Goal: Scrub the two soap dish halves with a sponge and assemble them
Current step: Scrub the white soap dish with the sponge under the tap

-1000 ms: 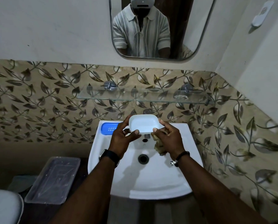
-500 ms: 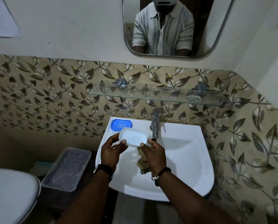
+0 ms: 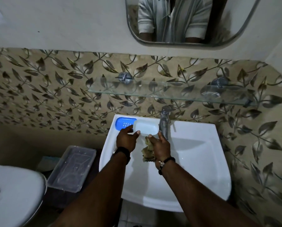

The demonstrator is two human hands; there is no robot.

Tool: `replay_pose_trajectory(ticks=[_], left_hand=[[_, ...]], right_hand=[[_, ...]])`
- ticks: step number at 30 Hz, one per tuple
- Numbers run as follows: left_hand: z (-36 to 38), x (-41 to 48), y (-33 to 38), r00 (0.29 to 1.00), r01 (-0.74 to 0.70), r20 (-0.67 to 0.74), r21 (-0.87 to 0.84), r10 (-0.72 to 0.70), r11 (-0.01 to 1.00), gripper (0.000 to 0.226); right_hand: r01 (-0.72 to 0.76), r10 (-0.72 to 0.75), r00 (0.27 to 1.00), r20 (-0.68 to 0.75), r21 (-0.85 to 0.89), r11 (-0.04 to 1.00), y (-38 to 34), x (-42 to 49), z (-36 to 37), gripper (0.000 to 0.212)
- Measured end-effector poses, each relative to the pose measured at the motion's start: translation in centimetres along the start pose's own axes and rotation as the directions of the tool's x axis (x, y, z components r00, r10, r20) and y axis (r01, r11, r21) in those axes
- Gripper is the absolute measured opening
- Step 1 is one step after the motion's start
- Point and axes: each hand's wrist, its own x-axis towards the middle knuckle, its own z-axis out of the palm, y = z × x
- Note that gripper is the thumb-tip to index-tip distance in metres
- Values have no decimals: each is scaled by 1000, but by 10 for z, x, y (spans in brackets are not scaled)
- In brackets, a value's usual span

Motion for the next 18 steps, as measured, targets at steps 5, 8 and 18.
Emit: replay_pose_trajectory(ticks=[5,8,18], left_hand=[[9,29,-4,991,-133,40,352,127,926,42],[13,43,-10,968,-245,67,451,241,859,37],[16,64,-13,942,-334,206,634,264,698,58]], right_hand=[[19,-18,1000,-15,62,998,5,23,24,83],[25,-22,999,-32,108,994,8,35,35,83],[51,-47,992,-118,35,998,18,51,42,80]])
